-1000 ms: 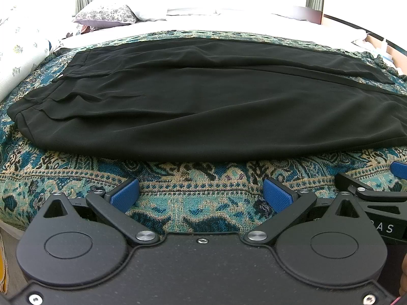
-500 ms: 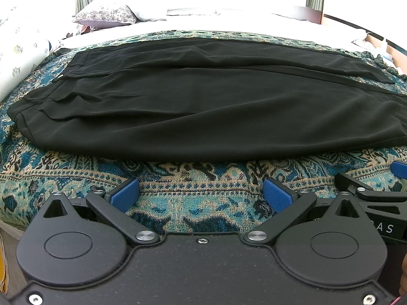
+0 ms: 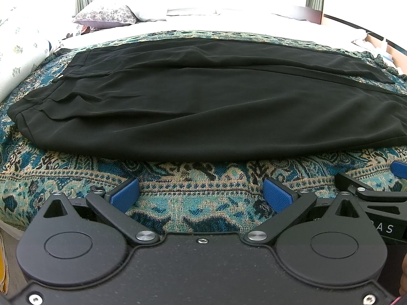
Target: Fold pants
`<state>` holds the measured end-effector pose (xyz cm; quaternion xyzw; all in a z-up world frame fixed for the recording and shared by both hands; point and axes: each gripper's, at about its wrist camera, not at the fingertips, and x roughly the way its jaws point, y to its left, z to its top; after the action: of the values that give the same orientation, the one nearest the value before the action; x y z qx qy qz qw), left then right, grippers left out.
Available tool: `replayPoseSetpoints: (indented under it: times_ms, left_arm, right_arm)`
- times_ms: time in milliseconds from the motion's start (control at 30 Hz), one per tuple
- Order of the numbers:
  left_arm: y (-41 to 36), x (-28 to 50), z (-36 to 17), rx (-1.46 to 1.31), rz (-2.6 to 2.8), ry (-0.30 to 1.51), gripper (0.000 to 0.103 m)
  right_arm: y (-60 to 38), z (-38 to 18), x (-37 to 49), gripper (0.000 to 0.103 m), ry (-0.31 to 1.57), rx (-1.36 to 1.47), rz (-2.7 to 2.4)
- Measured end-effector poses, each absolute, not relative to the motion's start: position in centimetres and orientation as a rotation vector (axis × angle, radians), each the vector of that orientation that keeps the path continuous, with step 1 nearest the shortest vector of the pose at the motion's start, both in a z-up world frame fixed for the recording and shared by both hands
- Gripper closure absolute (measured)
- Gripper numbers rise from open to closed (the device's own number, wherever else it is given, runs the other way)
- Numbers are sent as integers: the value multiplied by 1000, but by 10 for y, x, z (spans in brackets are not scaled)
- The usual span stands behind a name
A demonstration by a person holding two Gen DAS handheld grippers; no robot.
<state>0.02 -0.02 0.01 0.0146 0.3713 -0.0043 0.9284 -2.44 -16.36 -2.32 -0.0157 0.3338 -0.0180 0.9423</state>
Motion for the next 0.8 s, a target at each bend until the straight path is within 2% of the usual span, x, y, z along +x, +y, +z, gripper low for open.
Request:
replayPoseSetpoints:
  times_ms: [800]
  left_arm:
    - [3, -1, -1, 31, -6, 757, 0]
  right_arm:
    - [-164, -21, -17, 0, 707, -23, -35]
